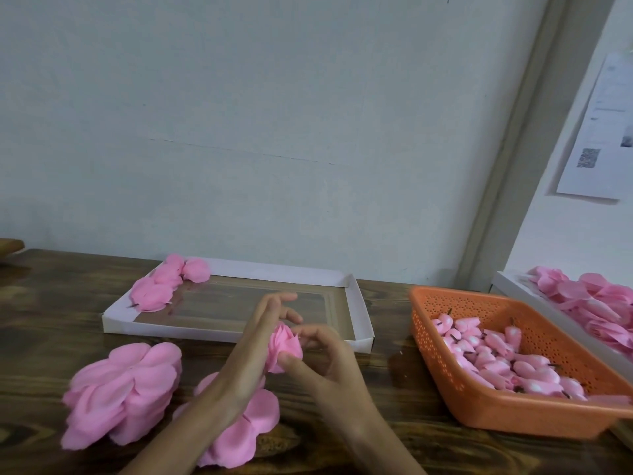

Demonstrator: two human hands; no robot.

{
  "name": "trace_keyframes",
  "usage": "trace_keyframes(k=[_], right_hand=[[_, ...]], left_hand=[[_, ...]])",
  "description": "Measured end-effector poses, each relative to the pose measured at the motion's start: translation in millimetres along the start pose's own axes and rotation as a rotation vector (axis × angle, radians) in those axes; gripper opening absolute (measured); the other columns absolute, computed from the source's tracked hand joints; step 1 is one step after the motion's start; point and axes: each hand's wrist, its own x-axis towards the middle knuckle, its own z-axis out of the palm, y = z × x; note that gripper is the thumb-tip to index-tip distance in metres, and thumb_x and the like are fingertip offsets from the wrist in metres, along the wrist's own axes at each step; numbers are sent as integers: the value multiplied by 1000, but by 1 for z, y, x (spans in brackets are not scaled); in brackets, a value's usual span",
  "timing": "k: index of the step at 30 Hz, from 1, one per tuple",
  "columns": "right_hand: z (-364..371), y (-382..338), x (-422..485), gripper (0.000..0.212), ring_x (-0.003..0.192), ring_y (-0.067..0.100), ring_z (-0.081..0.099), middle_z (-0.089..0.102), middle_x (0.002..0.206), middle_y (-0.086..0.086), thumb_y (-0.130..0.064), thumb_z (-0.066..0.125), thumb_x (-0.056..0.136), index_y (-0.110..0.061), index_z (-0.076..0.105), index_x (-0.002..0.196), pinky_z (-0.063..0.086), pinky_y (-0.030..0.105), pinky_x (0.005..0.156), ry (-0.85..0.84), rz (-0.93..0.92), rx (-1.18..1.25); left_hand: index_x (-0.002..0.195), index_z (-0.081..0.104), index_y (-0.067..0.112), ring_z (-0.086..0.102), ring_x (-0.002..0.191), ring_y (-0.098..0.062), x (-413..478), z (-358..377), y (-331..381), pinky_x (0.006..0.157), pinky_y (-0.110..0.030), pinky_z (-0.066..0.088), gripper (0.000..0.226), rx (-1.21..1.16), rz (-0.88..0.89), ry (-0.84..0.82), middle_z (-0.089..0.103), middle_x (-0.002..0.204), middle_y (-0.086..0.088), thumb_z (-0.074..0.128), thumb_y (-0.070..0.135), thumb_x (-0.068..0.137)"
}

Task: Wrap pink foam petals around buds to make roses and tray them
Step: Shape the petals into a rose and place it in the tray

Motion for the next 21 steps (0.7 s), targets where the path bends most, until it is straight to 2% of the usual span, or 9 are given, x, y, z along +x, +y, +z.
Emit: trace_keyframes(k=[1,3,5,7,10,12,15,18,21], right_hand=[[0,1,0,23,110,26,67,65,117,7,-35,77,85,-27,74,107,59,53,93,8,1,3],[-1,2,0,22,114,25,65,63,119,2,-30,74,89,-23,70,110,58,55,93,21,-17,-15],[-2,1,0,21,113,23,66,67,118,-3,-26,70,94,-20,67,114,58,54,92,29,-37,-18],[-4,0,0,18,111,20,68,70,116,-5,-22,68,99,-20,66,116,60,48,91,28,-43,-3],[-9,0,3,14,108,19,68,72,113,0,-16,68,100,-16,64,114,60,39,84,92,-40,80],[-12,-2,5,23,108,24,68,73,117,5,-21,69,97,-12,63,118,58,31,79,159,11,237],[-14,-2,8,32,111,27,71,72,126,10,-23,68,97,-14,64,127,58,32,84,186,62,431],[-14,1,10,28,118,32,70,72,128,11,-16,66,99,-14,67,127,60,37,91,177,52,440],[-15,0,10,26,120,32,70,72,127,13,-13,63,101,-13,69,127,60,34,91,150,51,463]], left_hand=[[122,61,26,66,85,-27,2,-1,-2,63,-36,54,92,-47,-35,-6,63,106,-16,79,84,52],[110,72,36,70,86,-23,2,-1,-6,63,-33,57,55,-163,-86,24,66,104,-13,79,65,64],[109,73,32,73,87,-18,1,0,-7,65,-29,60,37,-293,-124,32,71,102,-9,76,45,75],[123,67,20,75,94,-22,1,-2,-7,71,-30,62,47,-428,-163,5,73,107,-12,78,32,79],[135,59,9,72,107,-36,0,-2,1,83,-36,63,70,-546,-210,-44,72,120,-22,86,21,72],[137,57,4,69,116,-41,-2,-1,3,89,-38,62,68,-563,-205,-71,69,129,-26,86,12,76],[126,69,9,70,117,-40,-3,1,5,89,-37,62,56,-494,-162,-25,71,127,-24,90,19,74],[112,77,15,73,111,-39,-4,2,6,83,-38,63,44,-372,-109,71,73,120,-19,94,29,74],[109,77,20,74,111,-33,-7,0,7,87,-44,63,43,-204,-48,76,76,117,-8,88,36,71]])
